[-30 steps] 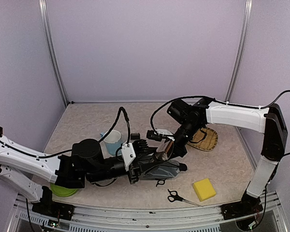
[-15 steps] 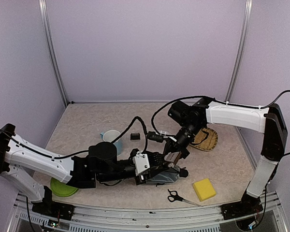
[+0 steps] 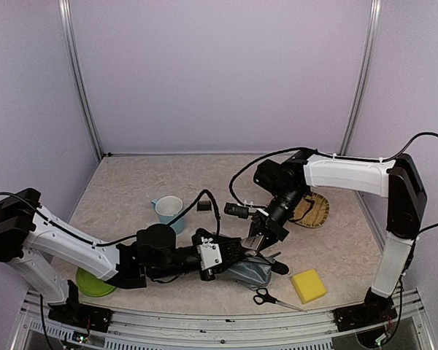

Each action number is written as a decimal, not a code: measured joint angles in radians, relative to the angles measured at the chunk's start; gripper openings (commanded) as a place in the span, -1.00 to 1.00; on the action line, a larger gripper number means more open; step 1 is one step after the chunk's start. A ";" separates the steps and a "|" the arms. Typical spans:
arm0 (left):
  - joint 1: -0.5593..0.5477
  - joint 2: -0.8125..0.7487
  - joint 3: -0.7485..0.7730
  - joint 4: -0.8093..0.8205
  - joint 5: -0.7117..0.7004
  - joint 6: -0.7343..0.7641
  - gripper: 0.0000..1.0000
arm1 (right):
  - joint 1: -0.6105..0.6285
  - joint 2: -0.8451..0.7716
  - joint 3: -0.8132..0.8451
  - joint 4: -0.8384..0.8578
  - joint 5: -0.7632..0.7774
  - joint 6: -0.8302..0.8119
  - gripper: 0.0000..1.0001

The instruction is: Sort the hair-cutting tools

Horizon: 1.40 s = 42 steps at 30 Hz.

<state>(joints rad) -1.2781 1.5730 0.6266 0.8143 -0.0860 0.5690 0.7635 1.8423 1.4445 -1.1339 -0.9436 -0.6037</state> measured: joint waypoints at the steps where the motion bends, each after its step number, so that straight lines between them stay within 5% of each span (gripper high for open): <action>1: 0.006 0.000 -0.016 0.000 -0.002 -0.003 -1.00 | -0.005 0.000 0.000 -0.001 -0.005 -0.003 -1.00; 9: 0.045 0.059 -0.027 -0.008 -0.023 -0.053 -1.00 | -0.060 0.033 0.027 0.013 0.019 0.016 -0.98; 14: 0.045 0.128 0.043 -0.091 -0.085 -0.100 -1.00 | -0.132 0.051 0.075 0.062 0.072 0.079 -0.44; 26: 0.049 0.177 0.115 -0.232 -0.139 -0.222 -1.00 | -0.254 -0.018 -0.056 0.141 0.140 0.150 0.21; 36: 0.049 0.158 0.134 -0.306 -0.109 -0.277 -1.00 | -0.254 -0.040 -0.163 0.079 0.118 0.116 0.20; 42: 0.049 0.135 0.134 -0.341 -0.093 -0.282 -1.00 | -0.254 -0.040 -0.175 0.062 0.085 0.087 -0.45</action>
<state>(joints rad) -1.2289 1.7077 0.7601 0.4732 -0.1795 0.2871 0.5095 1.8027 1.2697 -1.0721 -0.8585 -0.5163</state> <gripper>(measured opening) 0.360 0.419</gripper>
